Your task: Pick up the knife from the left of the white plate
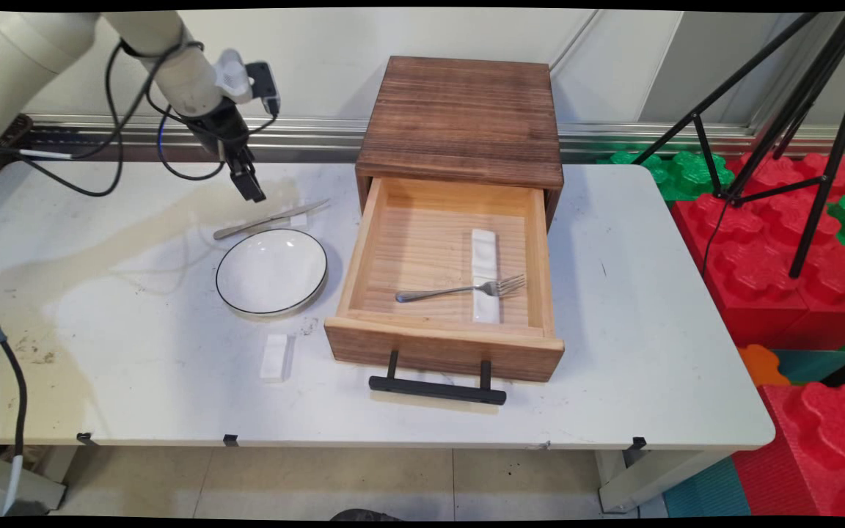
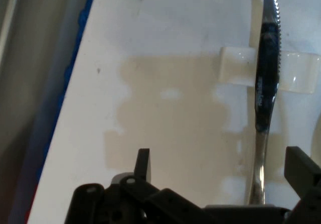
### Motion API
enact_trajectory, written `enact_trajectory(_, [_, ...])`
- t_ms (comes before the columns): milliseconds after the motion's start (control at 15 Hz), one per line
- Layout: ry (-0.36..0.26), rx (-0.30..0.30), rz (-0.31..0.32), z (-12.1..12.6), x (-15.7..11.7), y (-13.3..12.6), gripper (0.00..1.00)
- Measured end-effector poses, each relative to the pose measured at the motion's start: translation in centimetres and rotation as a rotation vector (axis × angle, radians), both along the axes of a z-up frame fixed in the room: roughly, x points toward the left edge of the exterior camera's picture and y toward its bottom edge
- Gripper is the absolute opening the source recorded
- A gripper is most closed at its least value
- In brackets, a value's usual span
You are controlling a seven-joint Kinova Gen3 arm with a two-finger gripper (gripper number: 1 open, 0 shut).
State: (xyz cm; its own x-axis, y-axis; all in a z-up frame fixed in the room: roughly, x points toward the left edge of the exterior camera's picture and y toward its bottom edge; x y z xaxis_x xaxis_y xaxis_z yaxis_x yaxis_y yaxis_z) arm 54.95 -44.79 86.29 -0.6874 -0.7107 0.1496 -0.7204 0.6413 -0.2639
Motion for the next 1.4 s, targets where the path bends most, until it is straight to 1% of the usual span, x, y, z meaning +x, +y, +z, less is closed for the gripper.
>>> enact_trajectory(200, [0.005,0.045,-0.003,-1.7,-0.1,-1.2,1.0])
enact_trajectory(600, [0.027,0.099,-0.014,-4.0,-0.6,-2.4,1.0])
enact_trajectory(1000, [0.049,0.109,-0.003,-5.2,-0.8,-3.1,1.0])
enact_trajectory(1400, [0.066,0.112,0.004,-5.9,-0.9,-3.4,1.0])
